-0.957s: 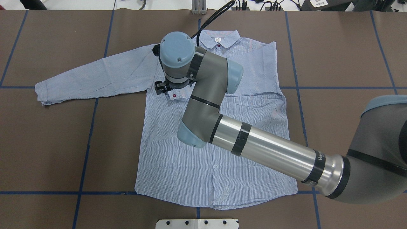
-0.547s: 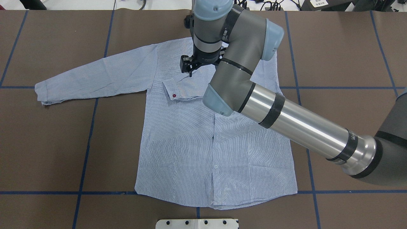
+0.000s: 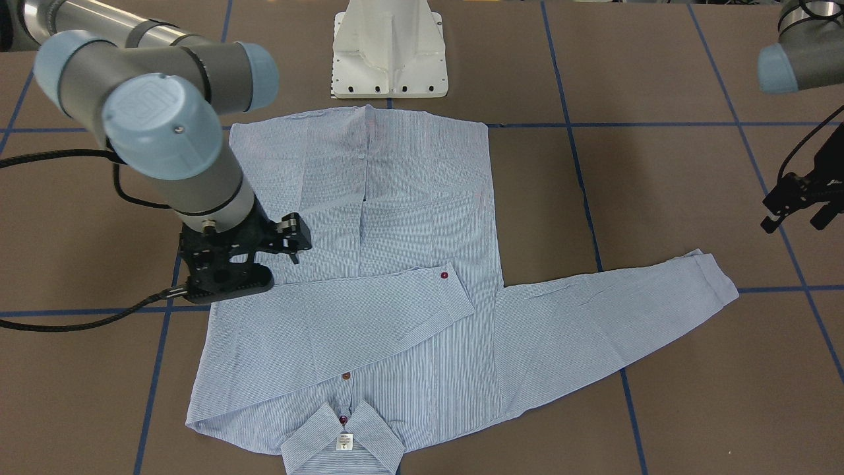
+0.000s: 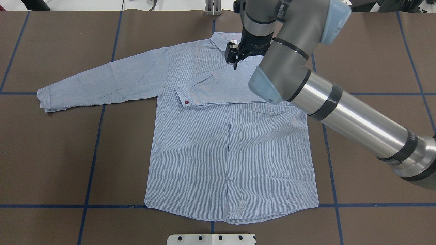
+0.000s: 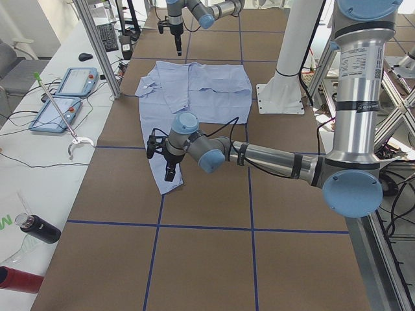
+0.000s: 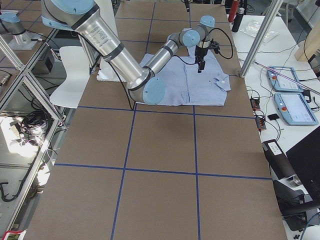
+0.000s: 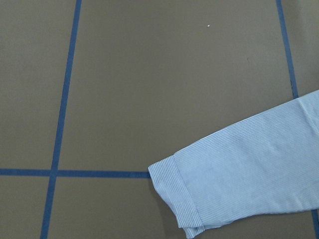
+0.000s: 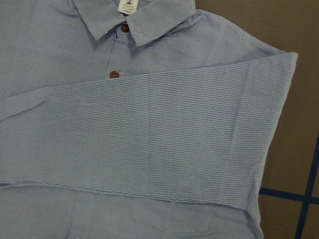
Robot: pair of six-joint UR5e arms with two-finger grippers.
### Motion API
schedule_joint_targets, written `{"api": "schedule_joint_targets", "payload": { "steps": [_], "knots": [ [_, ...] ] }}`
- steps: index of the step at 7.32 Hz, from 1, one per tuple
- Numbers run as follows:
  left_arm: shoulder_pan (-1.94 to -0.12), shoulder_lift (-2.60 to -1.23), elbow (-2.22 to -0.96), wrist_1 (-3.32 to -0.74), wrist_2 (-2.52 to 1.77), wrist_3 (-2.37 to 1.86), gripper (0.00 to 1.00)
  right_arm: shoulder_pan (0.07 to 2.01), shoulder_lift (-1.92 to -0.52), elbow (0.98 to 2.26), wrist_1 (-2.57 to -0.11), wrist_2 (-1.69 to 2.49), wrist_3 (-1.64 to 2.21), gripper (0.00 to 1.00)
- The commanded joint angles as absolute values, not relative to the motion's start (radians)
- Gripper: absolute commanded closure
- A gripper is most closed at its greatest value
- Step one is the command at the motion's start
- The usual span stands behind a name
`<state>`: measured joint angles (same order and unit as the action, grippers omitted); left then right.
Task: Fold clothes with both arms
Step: 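Press the right gripper on the shoulder while the left gripper reaches the other cuff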
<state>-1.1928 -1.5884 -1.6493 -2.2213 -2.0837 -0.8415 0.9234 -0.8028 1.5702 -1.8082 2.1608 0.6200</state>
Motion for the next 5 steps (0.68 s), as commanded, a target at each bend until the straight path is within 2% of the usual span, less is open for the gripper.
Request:
{"api": "schedule_joint_targets", "payload": {
  "steps": [1, 4, 5],
  "knots": [
    [-1.135, -1.638, -1.428, -2.45, -2.002, -0.986, 0.06, 0.976, -0.876, 1.609, -1.827, 2.181, 0.505, 0.0],
    [-0.929, -1.678, -1.399, -2.464, -1.844, -1.236, 0.1, 0.991, -0.879, 1.612, -1.827, 2.181, 0.502, 0.0],
    [-0.92, -1.678, -1.408, -2.459, -1.841, -1.241, 0.11, 0.992, -0.879, 1.612, -1.827, 2.183, 0.503, 0.0]
  ]
}}
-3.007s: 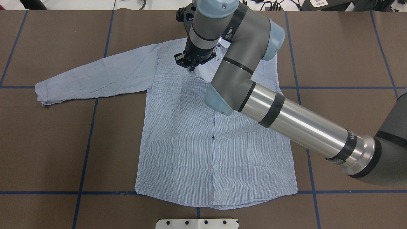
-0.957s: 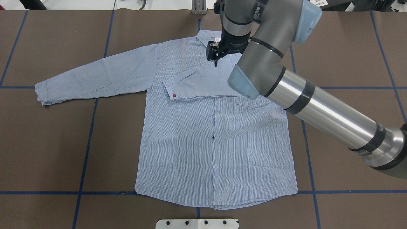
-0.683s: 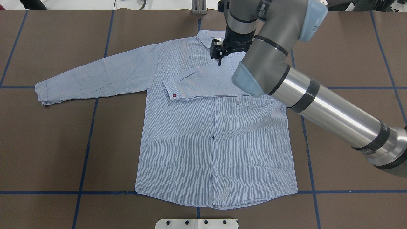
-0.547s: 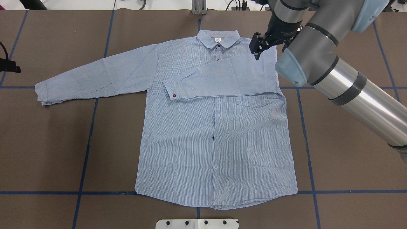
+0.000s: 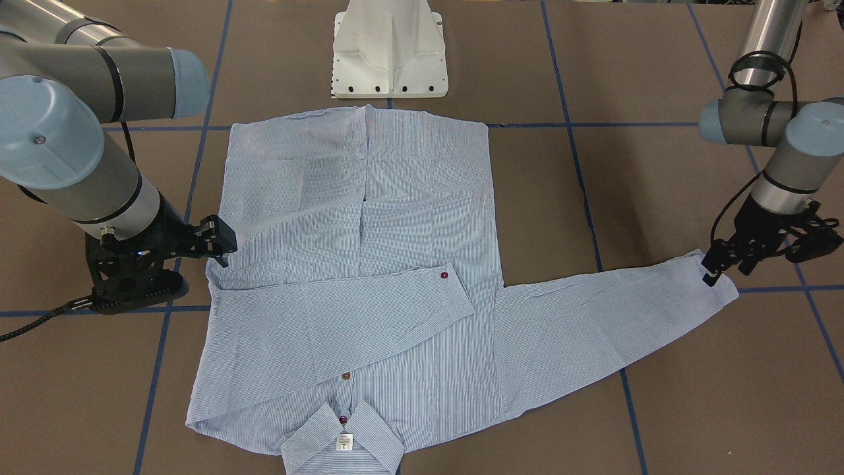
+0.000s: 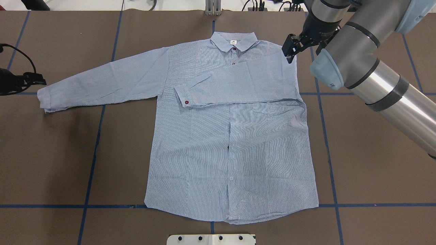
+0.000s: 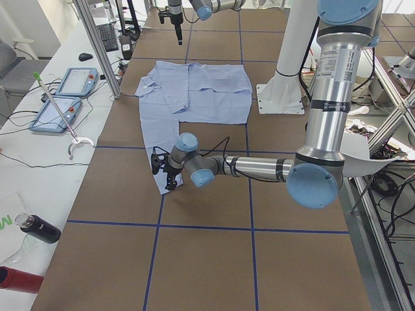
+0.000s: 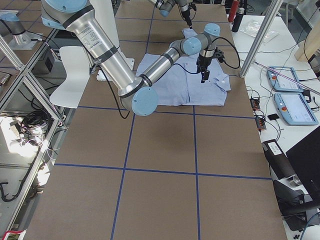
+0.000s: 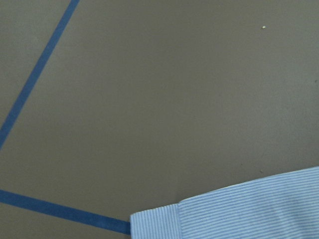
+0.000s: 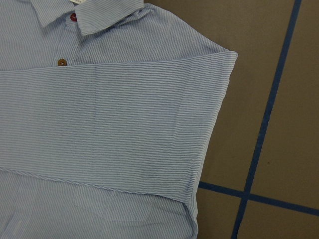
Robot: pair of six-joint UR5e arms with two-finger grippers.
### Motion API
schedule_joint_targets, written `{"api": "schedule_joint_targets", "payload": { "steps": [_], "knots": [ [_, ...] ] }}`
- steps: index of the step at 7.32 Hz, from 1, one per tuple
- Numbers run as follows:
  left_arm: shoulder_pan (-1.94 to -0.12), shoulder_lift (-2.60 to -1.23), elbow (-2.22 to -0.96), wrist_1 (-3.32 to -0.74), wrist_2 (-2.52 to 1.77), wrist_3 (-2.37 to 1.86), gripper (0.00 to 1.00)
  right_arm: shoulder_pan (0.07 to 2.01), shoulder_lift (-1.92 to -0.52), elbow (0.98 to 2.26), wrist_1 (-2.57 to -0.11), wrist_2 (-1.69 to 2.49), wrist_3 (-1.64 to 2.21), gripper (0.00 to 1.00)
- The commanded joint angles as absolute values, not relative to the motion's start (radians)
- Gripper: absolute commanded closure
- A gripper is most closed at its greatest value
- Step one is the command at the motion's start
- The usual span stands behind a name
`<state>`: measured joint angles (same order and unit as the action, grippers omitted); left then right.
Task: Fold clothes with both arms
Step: 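Press the right gripper on the shoulder while the left gripper reaches the other cuff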
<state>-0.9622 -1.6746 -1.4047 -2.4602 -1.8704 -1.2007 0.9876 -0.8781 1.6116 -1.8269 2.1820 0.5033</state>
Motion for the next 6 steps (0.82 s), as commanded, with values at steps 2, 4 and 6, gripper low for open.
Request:
{"api": "schedule_joint_targets", "payload": {
  "steps": [2, 4, 6],
  "knots": [
    [-0.92, -1.664, -1.416, -2.456, -1.841, -1.238, 0.17, 0.996, -0.874, 1.614, -1.827, 2.183, 0.503, 0.0],
    [-0.93, -1.64, -1.44, -2.45, -1.841, -1.229, 0.18, 0.996, -0.873, 1.615, -1.828, 2.183, 0.503, 0.0],
    [-0.928, -1.626, -1.442, -2.45, -1.839, -1.229, 0.19, 0.996, -0.873, 1.615, -1.827, 2.183, 0.503, 0.0]
  ]
}}
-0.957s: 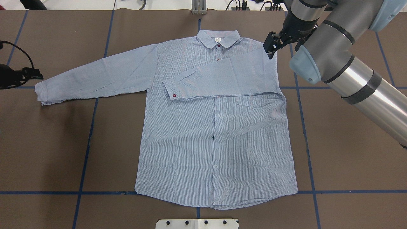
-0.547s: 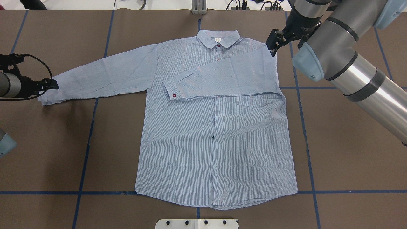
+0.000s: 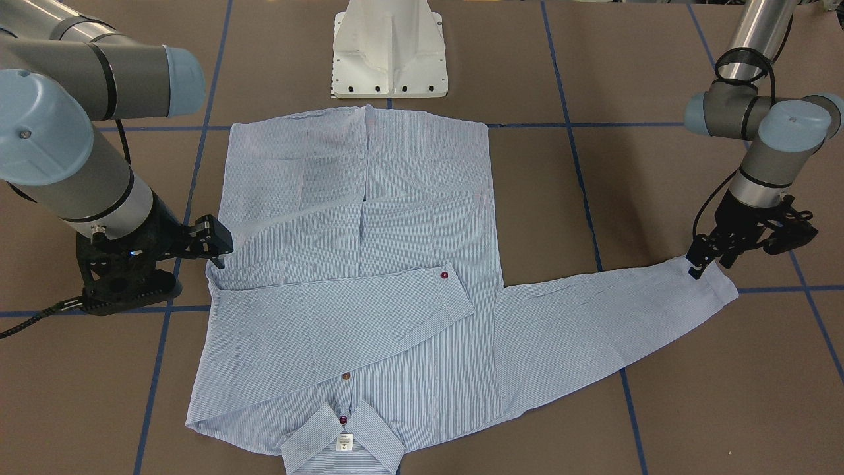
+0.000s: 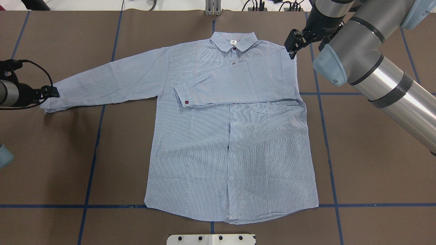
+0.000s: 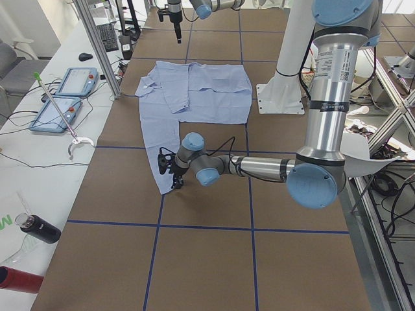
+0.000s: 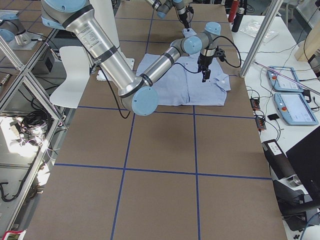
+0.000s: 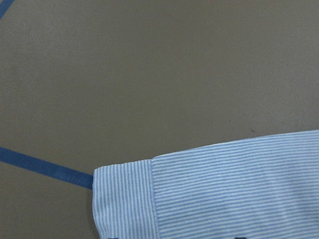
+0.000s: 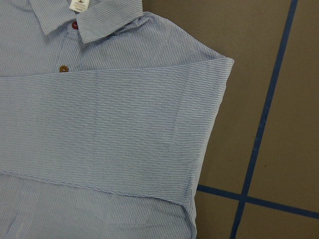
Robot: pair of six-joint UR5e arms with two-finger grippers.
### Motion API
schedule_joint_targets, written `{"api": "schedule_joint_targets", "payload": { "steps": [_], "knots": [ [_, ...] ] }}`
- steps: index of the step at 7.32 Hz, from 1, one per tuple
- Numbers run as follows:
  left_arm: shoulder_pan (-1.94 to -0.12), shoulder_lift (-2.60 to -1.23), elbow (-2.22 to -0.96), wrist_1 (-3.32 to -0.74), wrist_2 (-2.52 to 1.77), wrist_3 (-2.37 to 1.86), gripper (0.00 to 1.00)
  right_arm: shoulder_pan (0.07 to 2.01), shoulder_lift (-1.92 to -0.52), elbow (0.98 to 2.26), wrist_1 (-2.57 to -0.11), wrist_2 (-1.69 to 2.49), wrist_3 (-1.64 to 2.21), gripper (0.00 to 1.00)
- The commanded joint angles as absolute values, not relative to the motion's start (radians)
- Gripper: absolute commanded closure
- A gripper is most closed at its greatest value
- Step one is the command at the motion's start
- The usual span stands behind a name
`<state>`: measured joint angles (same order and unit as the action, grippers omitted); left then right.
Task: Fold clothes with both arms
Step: 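Press the right gripper on the shoulder while the left gripper reaches the other cuff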
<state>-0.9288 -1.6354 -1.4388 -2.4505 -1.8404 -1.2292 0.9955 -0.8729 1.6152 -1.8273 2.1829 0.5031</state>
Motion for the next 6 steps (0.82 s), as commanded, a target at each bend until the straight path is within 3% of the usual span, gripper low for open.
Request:
{"api": "schedule_joint_targets", "payload": {
  "steps": [1, 3, 4, 5, 6],
  "knots": [
    [-0.927, -1.62, -1.44, -2.45, -1.839, -1.229, 0.24, 0.996, -0.873, 1.615, -1.827, 2.183, 0.503, 0.0],
    [-0.928, -1.612, -1.44, -2.448, -1.806, -1.23, 0.43, 0.996, -0.874, 1.615, -1.827, 2.181, 0.505, 0.0],
    [-0.928, -1.611, -1.44, -2.448, -1.805, -1.23, 0.67, 0.994, -0.874, 1.615, -1.827, 2.18, 0.505, 0.0],
    [-0.928, -1.612, -1.443, -2.448, -1.805, -1.235, 0.81, 0.994, -0.874, 1.615, -1.827, 2.18, 0.505, 0.0],
    [-0.925, -1.612, -1.442, -2.448, -1.805, -1.236, 0.81, 0.994, -0.876, 1.615, -1.827, 2.18, 0.505, 0.0]
  ]
}}
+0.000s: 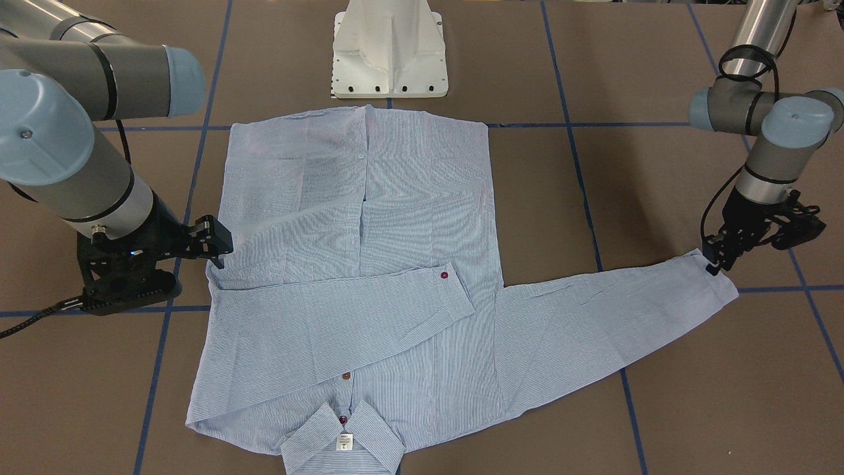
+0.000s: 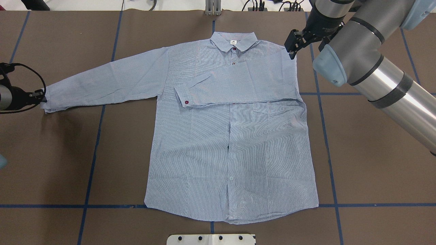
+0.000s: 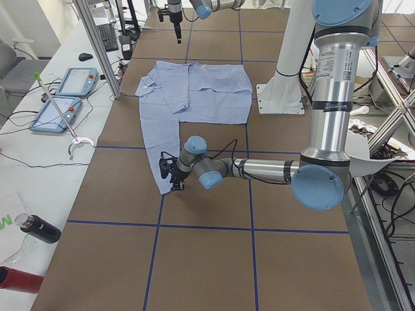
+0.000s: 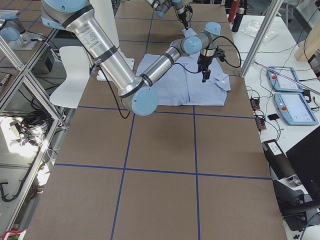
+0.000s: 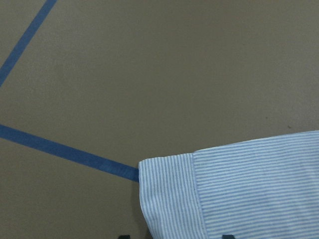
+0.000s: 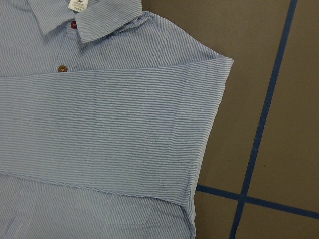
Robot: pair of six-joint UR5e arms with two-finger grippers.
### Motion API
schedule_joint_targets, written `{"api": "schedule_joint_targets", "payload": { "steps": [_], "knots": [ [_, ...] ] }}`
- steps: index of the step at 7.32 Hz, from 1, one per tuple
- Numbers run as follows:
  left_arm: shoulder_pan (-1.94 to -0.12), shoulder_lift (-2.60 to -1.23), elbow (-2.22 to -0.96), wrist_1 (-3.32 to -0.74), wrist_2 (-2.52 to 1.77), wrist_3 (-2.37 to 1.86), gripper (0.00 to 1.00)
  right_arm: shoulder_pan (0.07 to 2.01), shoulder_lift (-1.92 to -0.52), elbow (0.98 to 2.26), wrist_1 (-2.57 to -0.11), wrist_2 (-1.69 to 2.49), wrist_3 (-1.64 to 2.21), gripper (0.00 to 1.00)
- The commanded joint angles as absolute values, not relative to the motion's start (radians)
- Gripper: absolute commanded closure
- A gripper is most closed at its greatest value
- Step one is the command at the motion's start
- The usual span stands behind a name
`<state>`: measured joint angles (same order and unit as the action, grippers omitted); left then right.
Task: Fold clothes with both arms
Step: 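Press the right gripper on the shoulder while the left gripper reaches the other cuff, then grasp the other sleeve cuff with the left gripper and lift it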
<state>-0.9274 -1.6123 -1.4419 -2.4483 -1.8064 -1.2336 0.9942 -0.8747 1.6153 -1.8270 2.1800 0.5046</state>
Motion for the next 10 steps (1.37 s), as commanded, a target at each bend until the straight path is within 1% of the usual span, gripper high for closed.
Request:
{"api": "schedule_joint_targets", "payload": {
  "steps": [1, 2, 3, 4, 5, 6, 7, 8, 9, 10],
  "knots": [
    [-0.925, -1.614, -1.442, -2.448, -1.807, -1.236, 0.81, 0.996, -0.876, 1.615, -1.827, 2.18, 0.505, 0.0],
    [-0.925, -1.614, -1.443, -2.448, -1.807, -1.236, 0.81, 0.996, -0.876, 1.617, -1.827, 2.18, 0.505, 0.0],
    [-0.927, -1.614, -1.447, -2.448, -1.807, -1.236, 0.87, 0.996, -0.876, 1.617, -1.827, 2.181, 0.505, 0.0],
    [-0.93, -1.612, -1.462, -2.448, -1.813, -1.236, 1.0, 0.996, -0.876, 1.618, -1.828, 2.18, 0.505, 0.0],
    [-0.931, -1.611, -1.497, -2.433, -1.818, -1.232, 1.0, 0.996, -0.876, 1.618, -1.827, 2.181, 0.505, 0.0],
    [-0.934, -1.611, -1.57, -2.357, -1.865, -1.232, 1.0, 0.996, -0.877, 1.618, -1.827, 2.181, 0.505, 0.0],
    [-0.948, -1.617, -1.676, -2.236, -1.9, -1.232, 1.0, 0.999, -0.882, 1.621, -1.828, 2.183, 0.505, 0.0],
    [-0.965, -1.641, -1.78, -2.107, -1.932, -1.232, 1.0, 1.0, -0.915, 1.647, -1.833, 2.181, 0.505, 0.0],
    [-1.015, -1.71, -1.842, -2.009, -2.03, -1.232, 1.0, 1.008, -0.973, 1.693, -1.85, 2.183, 0.503, 0.0],
    [-1.069, -1.798, -1.87, -1.915, -2.139, -1.238, 1.0, 1.028, -1.02, 1.724, -1.853, 2.183, 0.503, 0.0]
  ]
}}
